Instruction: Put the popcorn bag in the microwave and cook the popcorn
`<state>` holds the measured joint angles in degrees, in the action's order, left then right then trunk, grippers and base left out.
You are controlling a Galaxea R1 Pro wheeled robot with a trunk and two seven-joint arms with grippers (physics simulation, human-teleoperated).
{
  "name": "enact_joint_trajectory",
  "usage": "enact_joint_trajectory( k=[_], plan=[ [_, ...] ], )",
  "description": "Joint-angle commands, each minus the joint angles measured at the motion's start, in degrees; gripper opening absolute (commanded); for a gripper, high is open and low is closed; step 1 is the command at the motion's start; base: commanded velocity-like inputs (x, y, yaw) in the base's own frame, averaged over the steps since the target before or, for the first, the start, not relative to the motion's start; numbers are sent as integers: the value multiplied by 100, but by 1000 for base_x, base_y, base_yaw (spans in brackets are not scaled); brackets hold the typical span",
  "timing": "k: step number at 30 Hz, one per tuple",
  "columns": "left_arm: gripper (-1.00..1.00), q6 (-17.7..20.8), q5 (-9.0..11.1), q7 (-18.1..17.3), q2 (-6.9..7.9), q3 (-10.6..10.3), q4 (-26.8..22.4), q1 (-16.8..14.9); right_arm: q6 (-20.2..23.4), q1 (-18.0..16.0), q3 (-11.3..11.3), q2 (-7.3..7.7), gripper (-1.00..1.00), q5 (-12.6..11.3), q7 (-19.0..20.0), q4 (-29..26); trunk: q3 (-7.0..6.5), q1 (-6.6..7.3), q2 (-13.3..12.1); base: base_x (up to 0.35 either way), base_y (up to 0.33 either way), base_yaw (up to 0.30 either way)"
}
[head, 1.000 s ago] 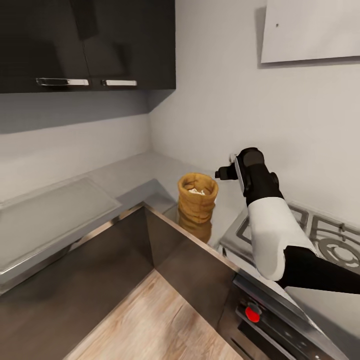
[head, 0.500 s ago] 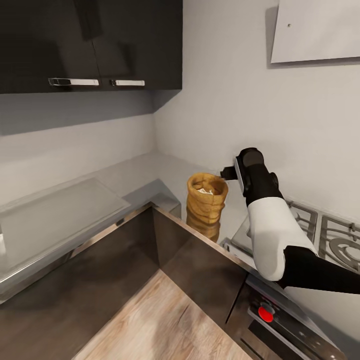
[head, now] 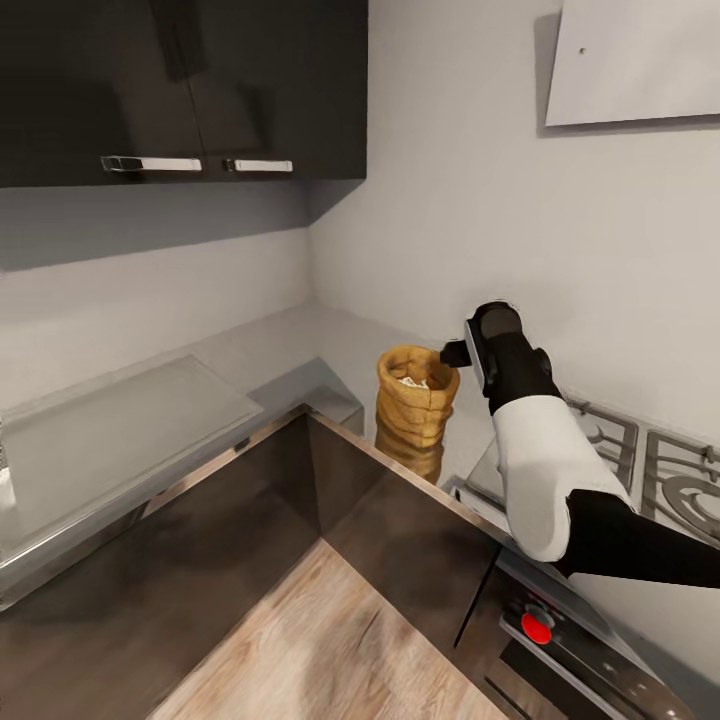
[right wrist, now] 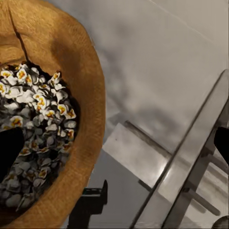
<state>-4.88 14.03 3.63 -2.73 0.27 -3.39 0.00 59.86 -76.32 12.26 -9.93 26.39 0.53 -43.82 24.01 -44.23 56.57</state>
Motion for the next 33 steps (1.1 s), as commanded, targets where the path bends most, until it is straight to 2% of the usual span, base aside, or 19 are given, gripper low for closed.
enact_joint_trajectory(
  k=[1, 4, 12, 13, 15, 22, 31, 33],
  plan=[
    [100, -13, 21, 15, -1, -1, -4, 0, 14, -5, 25, -7, 100, 16, 7, 169, 6, 0, 4, 0, 0, 0],
    [100, -13, 21, 15, -1, -1, -4, 0, -153, -5, 29, -7, 100, 17, 11, 471, 6, 0, 4, 0, 0, 0],
    [100, -14, 21, 15, 0, -1, -4, 0, -302, -5, 30, -7, 100, 6, -2, 566, 6, 0, 4, 0, 0, 0],
    [100, -20, 43, 15, -8, 17, -6, 18, -335, -20, 63, 27, 100, -27, -35, 600, 6, 0, 4, 0, 0, 0],
    [100, -21, 34, 14, -8, 17, -10, 16, -399, -16, 128, -7, 100, -92, 8, 664, 6, 0, 4, 0, 0, 0],
    [100, -22, 29, 12, -8, 17, -13, 18, -218, -14, 135, -7, 100, -53, 104, 457, 6, 0, 4, 0, 0, 0],
    [100, -22, 29, 13, -8, 17, -13, 18, -224, -14, 424, -7, 100, -322, 85, 314, 6, 0, 4, 0, 0, 0],
    [100, -22, 29, 11, -8, 17, -16, 18, -228, -14, 488, -7, 100, -322, 64, 313, 6, 0, 4, 0, 0, 0]
  ],
)
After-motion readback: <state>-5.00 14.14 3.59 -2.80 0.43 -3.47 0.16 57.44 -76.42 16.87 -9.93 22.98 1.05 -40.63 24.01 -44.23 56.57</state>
